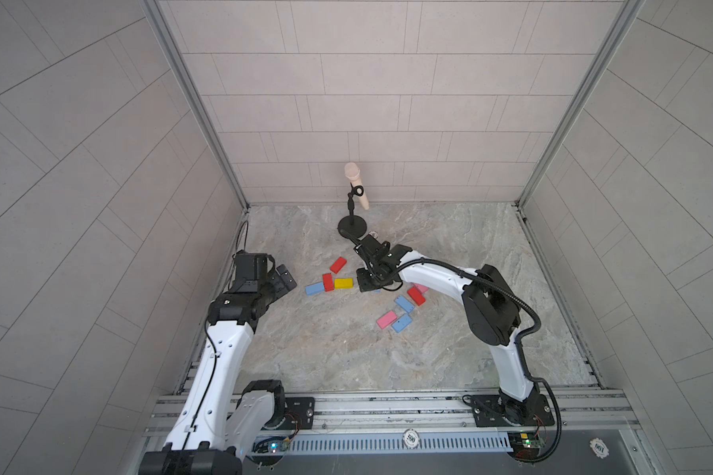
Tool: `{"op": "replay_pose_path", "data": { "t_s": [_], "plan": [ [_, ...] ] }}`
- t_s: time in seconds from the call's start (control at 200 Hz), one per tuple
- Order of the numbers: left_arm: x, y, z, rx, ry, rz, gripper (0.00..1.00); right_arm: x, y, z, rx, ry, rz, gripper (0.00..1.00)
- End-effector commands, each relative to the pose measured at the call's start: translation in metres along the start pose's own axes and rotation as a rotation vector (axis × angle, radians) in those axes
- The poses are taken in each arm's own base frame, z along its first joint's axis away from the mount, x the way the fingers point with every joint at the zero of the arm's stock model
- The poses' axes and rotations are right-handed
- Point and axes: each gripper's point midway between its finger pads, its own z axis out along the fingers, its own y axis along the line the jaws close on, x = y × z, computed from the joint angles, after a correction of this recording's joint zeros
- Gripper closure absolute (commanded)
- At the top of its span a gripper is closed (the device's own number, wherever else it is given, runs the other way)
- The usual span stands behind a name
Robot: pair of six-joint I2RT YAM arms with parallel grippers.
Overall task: Assemble the letter t with building blocks
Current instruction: Adjust the building block at the center of the board.
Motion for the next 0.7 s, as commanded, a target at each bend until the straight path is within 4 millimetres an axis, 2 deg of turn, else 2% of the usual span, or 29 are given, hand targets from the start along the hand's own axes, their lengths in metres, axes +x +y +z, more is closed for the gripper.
{"op": "replay_pose_path", "data": {
  "t_s": [0.0,0.391,0.696],
  "plan": [
    [-0.003,-0.001,-0.005,0.01,-0.011,0.012,0.0,-0.004,0.003,0.006,0.006,0.003,0.048,1.0],
    [0.002,0.0,-0.01,0.022,-0.001,0.019,0.0,-0.017,0.008,0.029,0.023,0.002,0.054,1.0],
    [0.003,0.0,-0.015,0.027,-0.006,0.022,0.0,-0.016,0.01,0.039,0.022,0.022,0.054,1.0]
  ]
}}
